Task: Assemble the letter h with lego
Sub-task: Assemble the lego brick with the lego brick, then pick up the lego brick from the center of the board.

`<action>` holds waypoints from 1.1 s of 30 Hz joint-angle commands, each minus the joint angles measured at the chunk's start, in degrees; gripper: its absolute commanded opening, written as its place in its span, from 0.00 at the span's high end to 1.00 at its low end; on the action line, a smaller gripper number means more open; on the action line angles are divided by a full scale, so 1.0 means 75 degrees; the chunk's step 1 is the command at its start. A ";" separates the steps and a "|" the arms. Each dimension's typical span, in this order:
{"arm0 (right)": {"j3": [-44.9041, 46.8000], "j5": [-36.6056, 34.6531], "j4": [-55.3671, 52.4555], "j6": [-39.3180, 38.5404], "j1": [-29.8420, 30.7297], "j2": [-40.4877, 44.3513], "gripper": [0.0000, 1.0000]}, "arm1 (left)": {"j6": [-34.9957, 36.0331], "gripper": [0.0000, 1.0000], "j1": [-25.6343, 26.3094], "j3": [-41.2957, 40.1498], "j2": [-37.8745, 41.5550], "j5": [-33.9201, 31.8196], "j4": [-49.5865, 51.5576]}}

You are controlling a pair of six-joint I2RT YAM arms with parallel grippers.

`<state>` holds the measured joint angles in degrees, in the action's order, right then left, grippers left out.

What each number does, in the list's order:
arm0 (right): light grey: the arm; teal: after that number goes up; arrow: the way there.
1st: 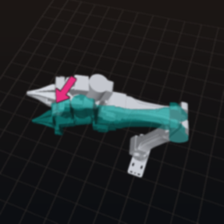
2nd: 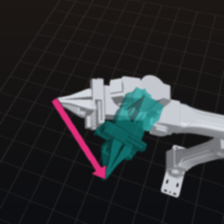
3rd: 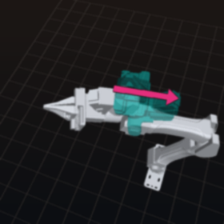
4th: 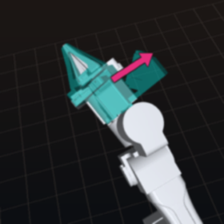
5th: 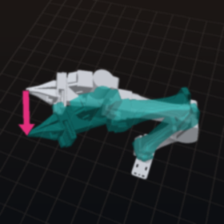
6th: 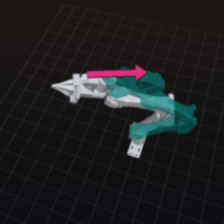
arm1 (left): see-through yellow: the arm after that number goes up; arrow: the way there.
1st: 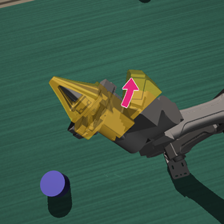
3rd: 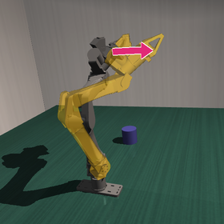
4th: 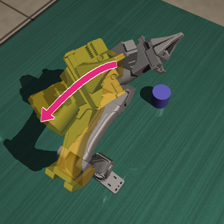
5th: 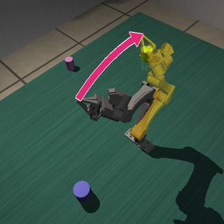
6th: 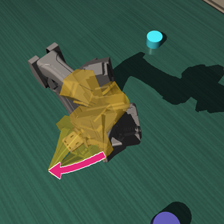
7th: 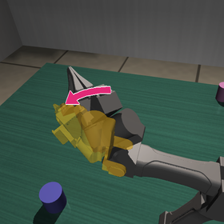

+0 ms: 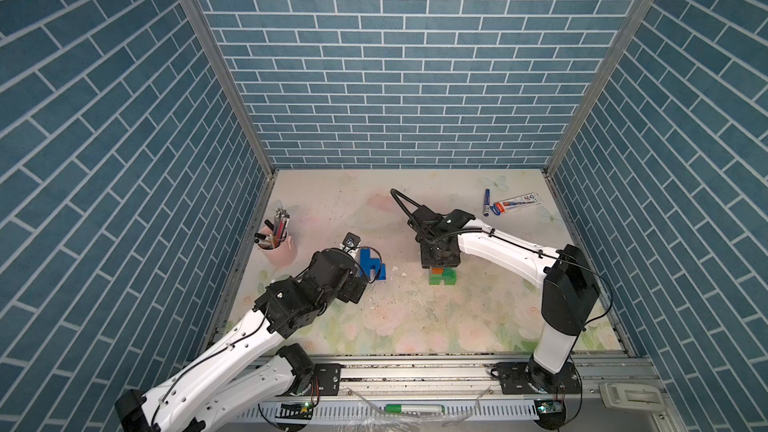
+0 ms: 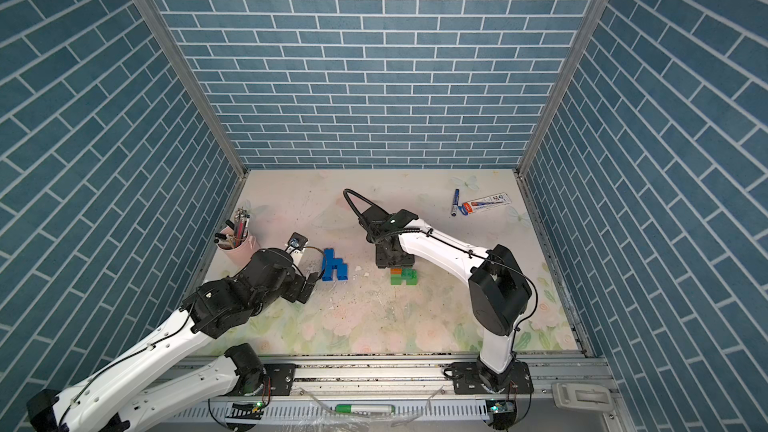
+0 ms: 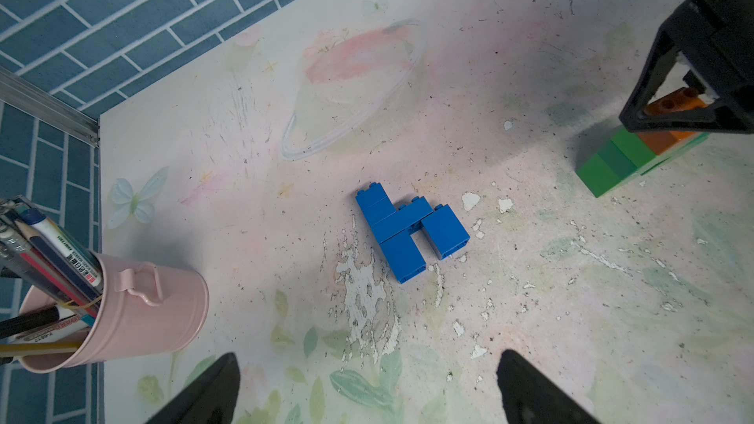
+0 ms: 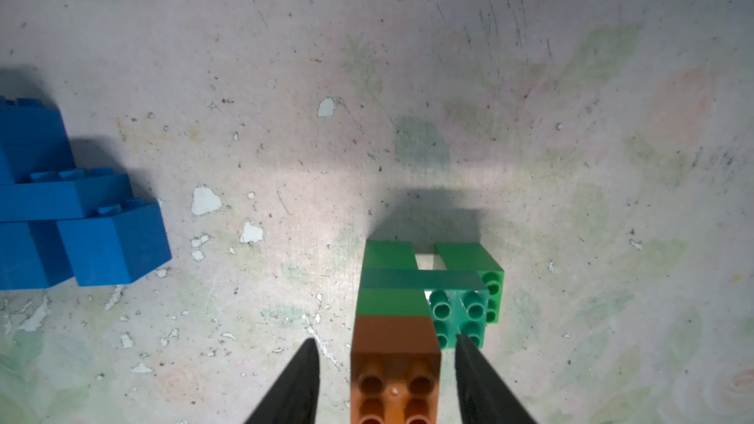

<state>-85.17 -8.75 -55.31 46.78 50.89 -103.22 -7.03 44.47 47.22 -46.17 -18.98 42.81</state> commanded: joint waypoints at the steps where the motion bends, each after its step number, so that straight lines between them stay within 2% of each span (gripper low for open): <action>1: -0.0153 -0.0366 -0.0253 -0.0109 0.0043 0.0284 0.43 | 0.0008 0.01 -0.0052 0.0079 0.0054 -0.0012 0.0094; 5: 0.0821 -0.0041 0.0556 0.0217 0.0106 0.0859 0.44 | 0.0004 0.01 -0.0057 0.0073 0.0107 -0.0041 0.0102; 11: 0.1601 -0.0271 0.1084 0.0584 0.0355 0.1162 0.45 | 0.0002 0.01 -0.0058 0.0079 0.0063 -0.0023 0.0091; 16: 0.1605 -0.0685 0.1174 0.0692 0.0652 0.0994 0.49 | 0.0001 0.01 -0.0058 0.0079 0.0063 -0.0035 0.0100; 22: 0.1721 -0.1064 0.1234 0.0735 0.0666 0.0909 0.58 | 0.0000 0.01 -0.0058 0.0079 0.0063 -0.0040 0.0093; 33: 0.1793 -0.1045 0.1306 0.0782 0.0664 0.0725 0.69 | 0.0003 0.01 -0.0052 0.0079 0.0052 -0.0045 0.0099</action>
<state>-72.58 -15.14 -44.84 50.76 55.86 -97.08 -7.03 44.47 47.22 -45.95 -19.00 42.81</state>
